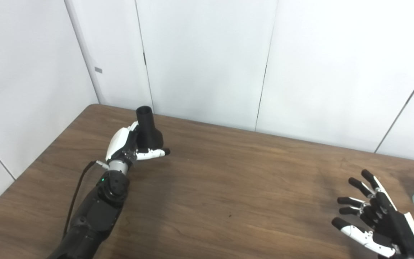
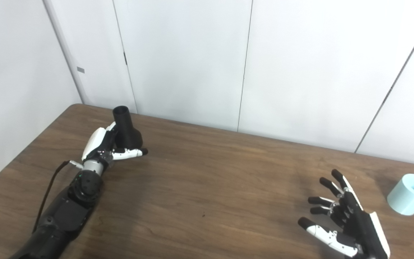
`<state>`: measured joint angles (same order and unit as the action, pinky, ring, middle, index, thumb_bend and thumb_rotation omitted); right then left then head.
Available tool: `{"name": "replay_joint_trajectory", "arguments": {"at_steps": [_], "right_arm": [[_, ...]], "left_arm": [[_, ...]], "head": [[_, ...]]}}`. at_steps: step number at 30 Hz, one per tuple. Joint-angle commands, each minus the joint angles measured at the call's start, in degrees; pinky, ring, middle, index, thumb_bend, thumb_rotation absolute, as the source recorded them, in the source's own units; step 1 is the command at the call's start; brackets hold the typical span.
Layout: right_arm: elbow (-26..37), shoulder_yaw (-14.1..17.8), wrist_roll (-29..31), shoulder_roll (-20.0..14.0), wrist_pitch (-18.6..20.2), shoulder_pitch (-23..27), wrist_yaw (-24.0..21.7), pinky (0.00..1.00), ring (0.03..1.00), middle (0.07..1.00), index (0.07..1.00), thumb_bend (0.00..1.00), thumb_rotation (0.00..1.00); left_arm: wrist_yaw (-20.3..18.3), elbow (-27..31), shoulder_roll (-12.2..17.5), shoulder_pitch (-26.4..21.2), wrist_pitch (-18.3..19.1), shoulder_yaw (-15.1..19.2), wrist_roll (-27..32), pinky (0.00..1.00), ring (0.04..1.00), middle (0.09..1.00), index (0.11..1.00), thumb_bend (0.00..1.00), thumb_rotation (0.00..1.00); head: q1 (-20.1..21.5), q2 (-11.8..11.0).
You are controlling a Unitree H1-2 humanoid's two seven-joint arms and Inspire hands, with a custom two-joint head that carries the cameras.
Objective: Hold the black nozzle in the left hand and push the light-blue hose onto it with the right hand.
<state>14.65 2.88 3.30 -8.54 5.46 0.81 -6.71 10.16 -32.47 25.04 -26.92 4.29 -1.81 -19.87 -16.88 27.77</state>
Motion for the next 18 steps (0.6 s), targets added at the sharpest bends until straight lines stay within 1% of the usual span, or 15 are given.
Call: {"name": "replay_joint_trajectory", "arguments": {"at_steps": [1,2,4,5,6,7,9,13,15,18], "right_arm": [[2.94,0.58,0.70,-0.11,-0.27,0.58,0.47,0.55,0.653,0.862,0.932,0.54,0.00],[3.13,0.56,0.66,-0.17,-0.10,0.48,0.42,0.55,0.655,0.863,0.930,0.54,0.00],[3.46,0.59,0.70,-0.39,0.37,0.33,0.26,0.55,0.662,0.870,0.929,0.54,0.00],[3.54,0.62,0.79,-0.44,0.57,0.29,0.21,0.55,0.667,0.874,0.929,0.54,0.00],[3.60,0.63,0.81,-0.51,0.68,0.27,0.17,0.54,0.669,0.876,0.929,0.53,0.00],[3.58,0.64,0.85,-0.59,0.60,0.25,0.09,0.54,0.671,0.878,0.928,0.52,0.00],[3.43,0.66,1.00,-0.73,0.42,0.20,-0.05,0.54,0.675,0.883,0.925,0.51,0.00],[3.78,0.59,0.88,-0.72,1.03,0.04,0.10,0.53,0.676,0.885,0.929,0.49,0.00],[3.80,0.58,1.08,-0.67,0.93,0.00,0.03,0.53,0.683,0.891,0.930,0.48,0.00],[3.74,0.59,1.07,-0.46,0.93,0.12,0.27,0.52,0.677,0.888,0.933,0.48,0.00]], "left_arm": [[-0.70,-0.71,-0.85,-0.51,2.30,-1.28,-1.08,1.00,0.991,0.935,0.931,0.98,0.33],[0.52,-1.16,-0.74,-0.60,2.55,-1.92,-2.62,1.00,0.950,0.879,0.888,0.92,0.30],[2.90,-2.02,-0.59,-0.80,3.66,-3.22,-5.51,1.00,0.837,0.719,0.738,0.82,0.18],[4.71,-2.86,-0.66,-0.98,4.05,-3.74,-6.89,1.00,0.787,0.650,0.618,0.67,0.12],[6.33,-3.69,-0.72,-1.11,4.23,-4.16,-8.04,1.00,0.726,0.573,0.526,0.58,0.05],[7.72,-4.36,-0.83,-1.15,4.04,-4.30,-8.67,1.00,0.699,0.553,0.491,0.55,0.02],[9.19,-5.36,-0.94,-1.02,3.05,-4.27,-8.98,1.00,0.672,0.531,0.463,0.53,0.00],[12.62,-7.49,-1.39,-0.89,0.30,-3.73,-8.55,0.99,0.640,0.504,0.472,0.53,0.00],[14.31,-8.26,-1.70,-0.85,-1.06,-3.40,-8.40,0.96,0.625,0.500,0.473,0.53,0.00],[15.37,-8.68,-2.14,-0.65,-2.12,-3.20,-8.24,0.96,0.629,0.498,0.475,0.53,0.00]], "head": [[-0.20,0.29],[-0.20,0.29],[-0.26,0.61],[-0.26,0.61],[-0.24,0.70],[-0.30,0.81],[-0.37,0.84],[-0.46,1.08],[-0.40,1.19],[-0.30,1.31]]}}
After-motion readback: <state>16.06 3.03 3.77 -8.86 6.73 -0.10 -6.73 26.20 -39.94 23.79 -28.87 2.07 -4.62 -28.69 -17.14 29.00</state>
